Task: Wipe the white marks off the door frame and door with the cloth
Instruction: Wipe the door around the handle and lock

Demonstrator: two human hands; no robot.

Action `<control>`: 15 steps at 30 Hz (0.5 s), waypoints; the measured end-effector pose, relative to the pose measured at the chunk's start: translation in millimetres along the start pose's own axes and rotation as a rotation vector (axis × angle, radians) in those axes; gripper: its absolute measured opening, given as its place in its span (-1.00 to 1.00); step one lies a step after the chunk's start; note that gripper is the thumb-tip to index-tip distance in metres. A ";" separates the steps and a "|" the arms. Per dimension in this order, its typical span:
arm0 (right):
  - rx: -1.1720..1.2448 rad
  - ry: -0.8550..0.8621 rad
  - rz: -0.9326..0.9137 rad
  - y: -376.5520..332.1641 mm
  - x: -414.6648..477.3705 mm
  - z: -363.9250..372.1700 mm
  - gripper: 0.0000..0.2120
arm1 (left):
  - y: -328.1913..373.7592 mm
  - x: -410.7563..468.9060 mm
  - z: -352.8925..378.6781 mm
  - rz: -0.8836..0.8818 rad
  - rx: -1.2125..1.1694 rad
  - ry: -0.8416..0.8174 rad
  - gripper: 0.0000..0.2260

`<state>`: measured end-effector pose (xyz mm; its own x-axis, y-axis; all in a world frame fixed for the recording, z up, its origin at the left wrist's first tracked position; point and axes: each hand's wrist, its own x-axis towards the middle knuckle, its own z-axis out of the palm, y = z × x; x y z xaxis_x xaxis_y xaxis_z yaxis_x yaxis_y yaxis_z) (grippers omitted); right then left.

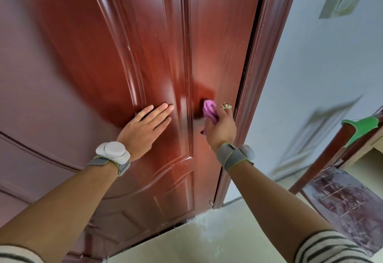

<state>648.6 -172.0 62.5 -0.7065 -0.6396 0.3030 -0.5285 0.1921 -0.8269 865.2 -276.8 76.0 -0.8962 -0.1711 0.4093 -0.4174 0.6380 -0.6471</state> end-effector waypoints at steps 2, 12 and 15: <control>-0.132 -0.112 -0.048 0.8 0.1 8.3 -0.75 | -3.1 -0.6 -2.1 0.007 -0.012 0.001 -0.50; -0.063 -0.008 -0.168 -3.4 16.6 -9.5 -0.72 | -0.6 3.6 -21.5 -0.033 -0.138 -0.025 -0.59; -0.279 -0.117 -0.182 7.8 17.4 -14.0 -0.74 | 1.1 9.8 -32.4 -0.071 -0.210 0.001 -0.64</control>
<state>625.6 -171.3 67.9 -0.5390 -0.7598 0.3635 -0.7604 0.2533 -0.5981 860.8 -253.4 100.2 -0.8657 -0.2203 0.4494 -0.4384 0.7669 -0.4686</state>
